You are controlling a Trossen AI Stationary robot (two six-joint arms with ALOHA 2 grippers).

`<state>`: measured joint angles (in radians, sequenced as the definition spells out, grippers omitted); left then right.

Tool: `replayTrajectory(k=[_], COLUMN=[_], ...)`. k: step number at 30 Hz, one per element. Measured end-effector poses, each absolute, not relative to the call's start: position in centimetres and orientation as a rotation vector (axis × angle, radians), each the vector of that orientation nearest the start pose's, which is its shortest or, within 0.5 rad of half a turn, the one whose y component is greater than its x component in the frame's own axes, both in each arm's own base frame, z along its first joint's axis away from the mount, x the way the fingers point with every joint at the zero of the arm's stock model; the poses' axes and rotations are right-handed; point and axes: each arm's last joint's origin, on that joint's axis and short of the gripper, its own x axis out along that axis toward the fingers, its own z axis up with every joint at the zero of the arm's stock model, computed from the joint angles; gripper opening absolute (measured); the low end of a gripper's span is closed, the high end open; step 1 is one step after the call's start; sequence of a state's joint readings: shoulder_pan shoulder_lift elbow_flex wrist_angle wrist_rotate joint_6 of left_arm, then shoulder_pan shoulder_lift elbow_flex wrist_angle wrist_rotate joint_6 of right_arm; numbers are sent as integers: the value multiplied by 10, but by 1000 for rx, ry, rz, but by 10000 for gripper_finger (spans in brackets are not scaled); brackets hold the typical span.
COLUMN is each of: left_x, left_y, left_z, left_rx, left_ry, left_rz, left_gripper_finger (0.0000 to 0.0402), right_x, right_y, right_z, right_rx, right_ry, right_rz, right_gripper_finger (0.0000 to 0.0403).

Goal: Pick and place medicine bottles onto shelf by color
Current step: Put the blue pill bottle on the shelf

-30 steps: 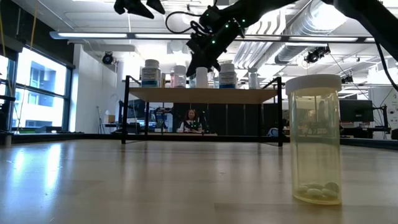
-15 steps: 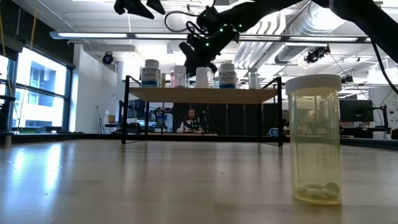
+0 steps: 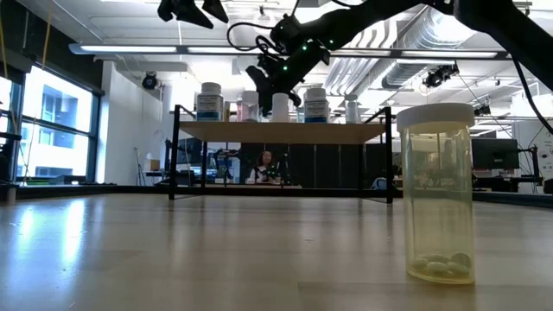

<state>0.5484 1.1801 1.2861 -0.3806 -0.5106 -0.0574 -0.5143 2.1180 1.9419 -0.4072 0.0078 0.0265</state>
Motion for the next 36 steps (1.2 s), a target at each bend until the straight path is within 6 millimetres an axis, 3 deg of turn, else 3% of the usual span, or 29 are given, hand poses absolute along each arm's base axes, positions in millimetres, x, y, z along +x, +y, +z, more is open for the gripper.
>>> replayTrajectory(k=[20, 30, 36], left_x=[203, 203, 203], left_y=[140, 141, 140], left_z=[408, 408, 408], left_rx=[-42, -42, -42], left_ry=[266, 266, 266], left_rz=[1060, 1060, 1060], left_gripper_finger=[232, 232, 232], right_x=[423, 422, 422], right_y=[-239, -239, -239], right_z=[288, 287, 287], right_rx=[181, 185, 185], right_ry=[626, 631, 630], right_rz=[-509, -522, -523], right_gripper_finger=[100, 159, 171])
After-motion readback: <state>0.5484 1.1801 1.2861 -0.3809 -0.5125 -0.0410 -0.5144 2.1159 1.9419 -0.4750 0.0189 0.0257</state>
